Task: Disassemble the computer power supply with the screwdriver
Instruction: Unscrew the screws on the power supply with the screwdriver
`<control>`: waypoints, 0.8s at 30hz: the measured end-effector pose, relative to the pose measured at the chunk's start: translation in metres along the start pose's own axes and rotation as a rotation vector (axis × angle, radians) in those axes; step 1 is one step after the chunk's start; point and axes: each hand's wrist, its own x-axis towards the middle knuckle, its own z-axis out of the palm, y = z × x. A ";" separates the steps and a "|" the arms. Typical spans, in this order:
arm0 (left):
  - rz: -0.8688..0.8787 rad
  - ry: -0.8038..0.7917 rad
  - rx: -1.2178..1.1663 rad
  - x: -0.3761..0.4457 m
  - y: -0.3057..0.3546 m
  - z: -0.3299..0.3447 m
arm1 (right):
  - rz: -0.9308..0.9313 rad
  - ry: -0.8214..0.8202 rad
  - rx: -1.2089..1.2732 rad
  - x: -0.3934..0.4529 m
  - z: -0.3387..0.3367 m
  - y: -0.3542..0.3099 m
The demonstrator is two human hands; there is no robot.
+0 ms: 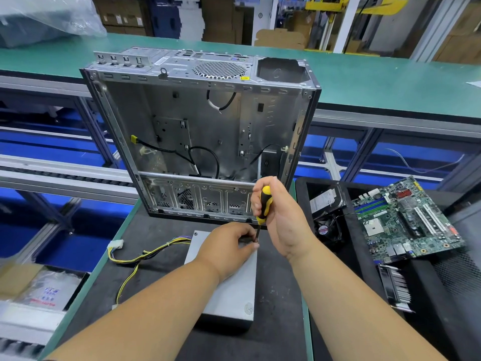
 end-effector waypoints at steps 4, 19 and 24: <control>0.002 0.005 -0.007 -0.001 0.000 0.000 | -0.063 -0.010 -0.042 -0.002 -0.003 0.001; -0.012 -0.004 -0.018 0.001 -0.002 0.002 | -0.042 -0.004 0.004 0.003 0.001 -0.001; -0.007 -0.002 -0.022 0.001 -0.003 0.002 | -0.089 0.002 -0.097 -0.001 0.001 0.002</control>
